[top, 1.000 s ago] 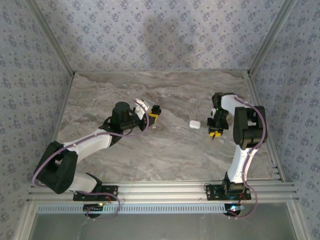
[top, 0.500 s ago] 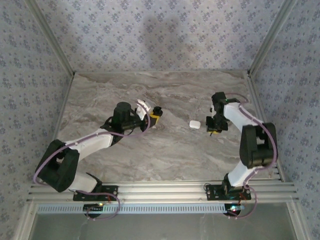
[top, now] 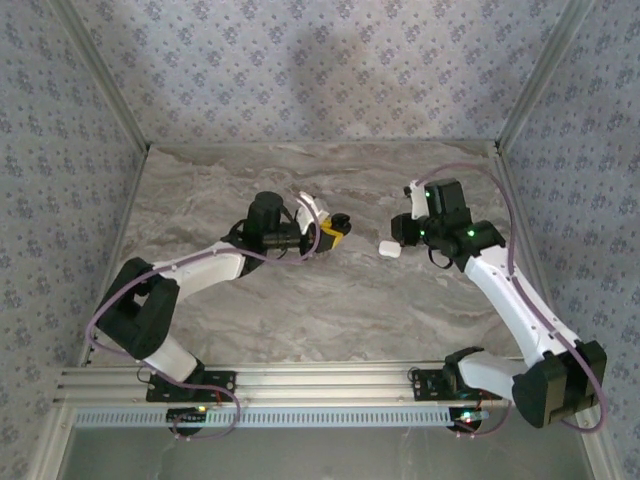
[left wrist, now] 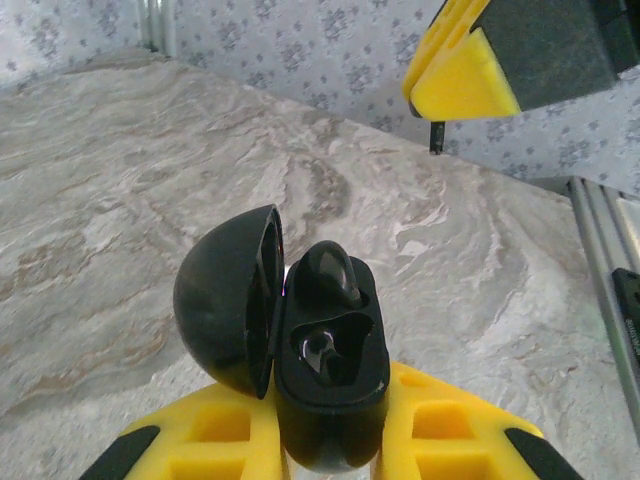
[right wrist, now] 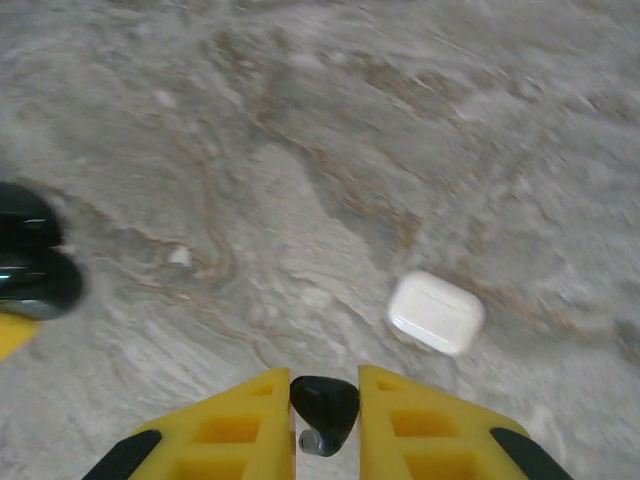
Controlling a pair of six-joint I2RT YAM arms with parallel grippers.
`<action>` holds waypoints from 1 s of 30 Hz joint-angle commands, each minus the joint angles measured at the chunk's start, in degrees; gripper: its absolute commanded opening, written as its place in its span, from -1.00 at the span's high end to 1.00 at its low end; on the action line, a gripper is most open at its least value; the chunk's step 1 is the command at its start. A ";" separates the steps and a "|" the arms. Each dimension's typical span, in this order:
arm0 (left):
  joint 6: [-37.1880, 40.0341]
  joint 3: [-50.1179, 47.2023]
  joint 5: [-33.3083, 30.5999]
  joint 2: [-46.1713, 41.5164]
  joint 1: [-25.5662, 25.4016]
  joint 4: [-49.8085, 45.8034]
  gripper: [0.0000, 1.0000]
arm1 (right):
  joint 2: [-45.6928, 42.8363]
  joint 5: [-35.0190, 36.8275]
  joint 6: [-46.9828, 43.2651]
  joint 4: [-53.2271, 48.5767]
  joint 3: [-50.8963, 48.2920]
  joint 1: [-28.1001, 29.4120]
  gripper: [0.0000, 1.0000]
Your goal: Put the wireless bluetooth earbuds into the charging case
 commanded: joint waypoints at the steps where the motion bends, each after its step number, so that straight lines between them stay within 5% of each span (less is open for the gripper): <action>1: -0.16 3.21 6.09 1.01 -1.09 -0.32 0.88 | -1.22 -3.81 -4.22 3.12 2.42 2.26 0.60; 14: -0.21 5.93 10.92 1.75 -1.84 -1.91 0.88 | 1.93 -5.94 -16.72 5.66 8.48 11.33 0.62; 30: -2.12 6.15 11.62 1.58 -1.98 0.62 0.88 | 4.29 -7.54 -20.63 2.68 10.96 12.35 0.61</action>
